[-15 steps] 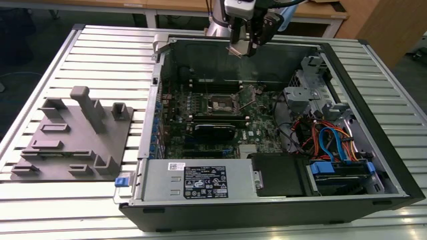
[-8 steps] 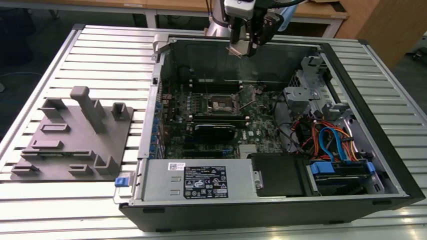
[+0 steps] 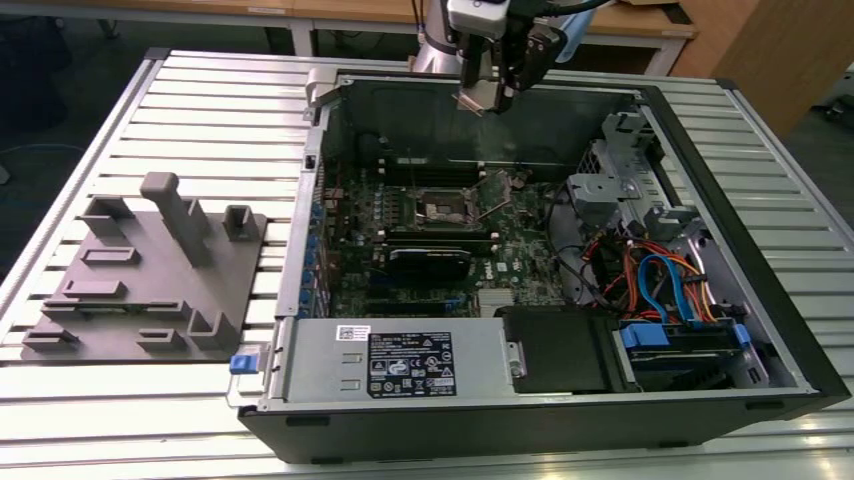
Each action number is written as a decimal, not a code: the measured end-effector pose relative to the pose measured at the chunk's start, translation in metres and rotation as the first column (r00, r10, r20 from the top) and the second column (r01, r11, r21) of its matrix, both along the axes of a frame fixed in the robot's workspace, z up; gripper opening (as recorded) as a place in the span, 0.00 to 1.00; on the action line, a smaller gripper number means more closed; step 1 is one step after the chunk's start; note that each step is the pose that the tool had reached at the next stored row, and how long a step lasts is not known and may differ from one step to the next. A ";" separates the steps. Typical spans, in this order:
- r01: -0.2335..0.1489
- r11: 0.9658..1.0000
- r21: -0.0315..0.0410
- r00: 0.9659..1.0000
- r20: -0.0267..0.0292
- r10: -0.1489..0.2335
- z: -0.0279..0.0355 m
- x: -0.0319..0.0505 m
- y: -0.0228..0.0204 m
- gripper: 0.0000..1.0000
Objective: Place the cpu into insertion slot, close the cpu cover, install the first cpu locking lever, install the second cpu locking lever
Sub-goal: 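Place the cpu into insertion slot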
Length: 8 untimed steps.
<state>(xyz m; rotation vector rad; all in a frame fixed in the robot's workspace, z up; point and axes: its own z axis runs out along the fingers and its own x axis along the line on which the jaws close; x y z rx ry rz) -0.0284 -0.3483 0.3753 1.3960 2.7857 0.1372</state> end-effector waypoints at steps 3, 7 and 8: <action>0.014 1.000 0.000 1.000 0.000 -0.014 -0.0001 0.0000 0.0000 0.54; 0.063 0.998 0.000 0.998 0.000 -0.063 -0.0007 0.0000 0.0000 0.54; 0.083 0.997 0.000 0.997 0.000 -0.083 -0.0010 0.0000 0.0000 0.54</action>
